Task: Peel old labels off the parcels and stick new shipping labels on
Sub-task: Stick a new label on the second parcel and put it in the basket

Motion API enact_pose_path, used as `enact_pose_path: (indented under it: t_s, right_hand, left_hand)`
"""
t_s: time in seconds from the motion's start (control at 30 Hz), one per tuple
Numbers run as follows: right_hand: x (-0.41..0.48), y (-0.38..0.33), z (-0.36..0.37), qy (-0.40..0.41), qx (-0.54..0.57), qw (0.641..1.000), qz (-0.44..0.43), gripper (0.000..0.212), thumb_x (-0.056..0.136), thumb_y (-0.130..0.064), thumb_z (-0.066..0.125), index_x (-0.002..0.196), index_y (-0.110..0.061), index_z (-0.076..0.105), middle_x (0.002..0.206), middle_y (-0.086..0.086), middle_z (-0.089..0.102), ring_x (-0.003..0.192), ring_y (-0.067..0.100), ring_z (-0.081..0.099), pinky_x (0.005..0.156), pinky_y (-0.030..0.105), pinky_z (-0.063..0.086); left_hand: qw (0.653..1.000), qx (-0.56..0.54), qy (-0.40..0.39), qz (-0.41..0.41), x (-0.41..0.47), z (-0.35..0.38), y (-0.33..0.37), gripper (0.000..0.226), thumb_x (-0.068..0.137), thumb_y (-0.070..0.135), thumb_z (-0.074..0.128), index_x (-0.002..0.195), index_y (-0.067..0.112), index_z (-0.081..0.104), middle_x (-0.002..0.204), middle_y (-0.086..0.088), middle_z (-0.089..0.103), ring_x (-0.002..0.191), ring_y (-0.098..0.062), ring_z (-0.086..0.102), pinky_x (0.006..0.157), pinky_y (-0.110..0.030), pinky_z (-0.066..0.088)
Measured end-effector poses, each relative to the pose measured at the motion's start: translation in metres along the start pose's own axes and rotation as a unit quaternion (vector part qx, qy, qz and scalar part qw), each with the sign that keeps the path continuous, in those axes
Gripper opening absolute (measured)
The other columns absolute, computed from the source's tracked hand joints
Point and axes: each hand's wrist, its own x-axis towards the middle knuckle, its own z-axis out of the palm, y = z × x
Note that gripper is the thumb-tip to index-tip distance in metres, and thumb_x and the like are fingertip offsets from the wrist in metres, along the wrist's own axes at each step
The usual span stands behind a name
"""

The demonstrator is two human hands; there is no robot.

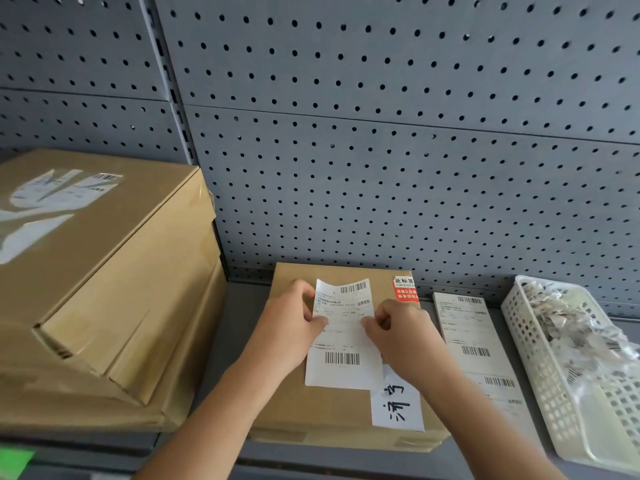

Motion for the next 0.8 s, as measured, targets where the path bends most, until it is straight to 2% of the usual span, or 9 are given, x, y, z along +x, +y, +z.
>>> enact_pose_path:
  t_s: [0.2,0.3,0.4,0.5,0.57,0.67,0.73,0.8]
  right_hand:
    - [0.002,0.001,0.005,0.012,-0.043,0.999,-0.006,0.023,0.091,-0.034,0.06,0.074,-0.019,0.053,0.065,-0.002,0.062,0.06,0.02,0.064,0.054,0.033,0.051]
    - [0.004,0.004,0.006,0.022,-0.049,0.999,-0.002,0.024,0.088,-0.036,0.063,0.074,-0.021,0.051,0.069,-0.002,0.062,0.059,0.019,0.063,0.055,0.034,0.052]
    - [0.006,0.011,0.005,0.038,-0.05,0.998,-0.003,0.03,0.084,-0.043,0.068,0.076,-0.025,0.045,0.079,-0.005,0.06,0.062,0.017,0.062,0.055,0.034,0.051]
    - [0.005,0.015,0.009,0.103,-0.12,0.983,-0.091,0.02,0.088,-0.037,0.066,0.088,-0.028,0.049,0.09,-0.011,0.057,0.078,0.015,0.058,0.055,0.027,0.04]
    - [0.006,0.014,0.015,0.151,-0.148,0.96,-0.181,0.016,0.09,-0.03,0.063,0.104,-0.023,0.06,0.103,-0.011,0.059,0.094,0.017,0.057,0.068,0.027,0.044]
    - [0.008,0.011,0.025,0.129,-0.163,0.946,-0.251,0.033,0.093,-0.028,0.053,0.123,-0.021,0.062,0.126,-0.009,0.06,0.121,0.017,0.054,0.094,0.036,0.049]
    - [0.008,0.009,0.032,0.098,-0.18,0.941,-0.268,0.042,0.096,-0.03,0.043,0.134,-0.02,0.057,0.138,-0.007,0.057,0.134,0.016,0.047,0.107,0.036,0.042]
    - [0.008,0.009,0.039,0.079,-0.216,0.934,-0.272,0.049,0.099,-0.034,0.033,0.142,-0.018,0.051,0.145,-0.005,0.053,0.14,0.017,0.042,0.113,0.033,0.033]
  left_hand:
    - [0.999,0.044,0.003,0.007,0.001,0.002,0.004,0.029,0.095,0.028,0.07,0.117,0.026,0.051,0.08,0.013,0.055,0.068,0.001,0.057,0.048,-0.013,0.04]
    - [0.998,0.061,0.013,0.008,0.001,0.003,0.003,0.034,0.094,0.03,0.071,0.117,0.024,0.047,0.085,0.013,0.052,0.07,-0.002,0.055,0.048,-0.017,0.037]
    - [0.994,0.097,0.042,0.042,0.001,0.002,-0.002,0.044,0.092,0.036,0.073,0.123,0.025,0.044,0.107,0.013,0.046,0.091,-0.007,0.051,0.061,-0.018,0.035]
    - [0.978,0.145,0.061,0.134,-0.001,0.004,-0.009,0.048,0.097,0.038,0.063,0.14,0.028,0.042,0.138,0.016,0.041,0.126,-0.008,0.041,0.093,-0.02,0.039]
    - [0.97,0.155,0.042,0.181,-0.002,0.007,-0.014,0.052,0.104,0.036,0.051,0.152,0.026,0.036,0.156,0.016,0.03,0.143,-0.006,0.03,0.113,-0.02,0.024]
    - [0.958,0.185,-0.016,0.219,0.002,0.012,-0.018,0.056,0.109,0.039,0.031,0.161,0.023,0.021,0.168,0.012,0.011,0.154,-0.003,0.004,0.121,-0.02,-0.004]
    - [0.95,0.213,-0.055,0.221,0.005,0.015,-0.022,0.064,0.104,0.049,0.01,0.163,0.023,0.011,0.169,0.011,0.001,0.153,-0.001,-0.007,0.123,-0.024,-0.008]
    - [0.944,0.235,-0.071,0.22,0.007,0.018,-0.025,0.077,0.093,0.055,-0.008,0.163,0.024,0.006,0.168,0.011,-0.005,0.153,-0.001,-0.011,0.126,-0.029,-0.003]
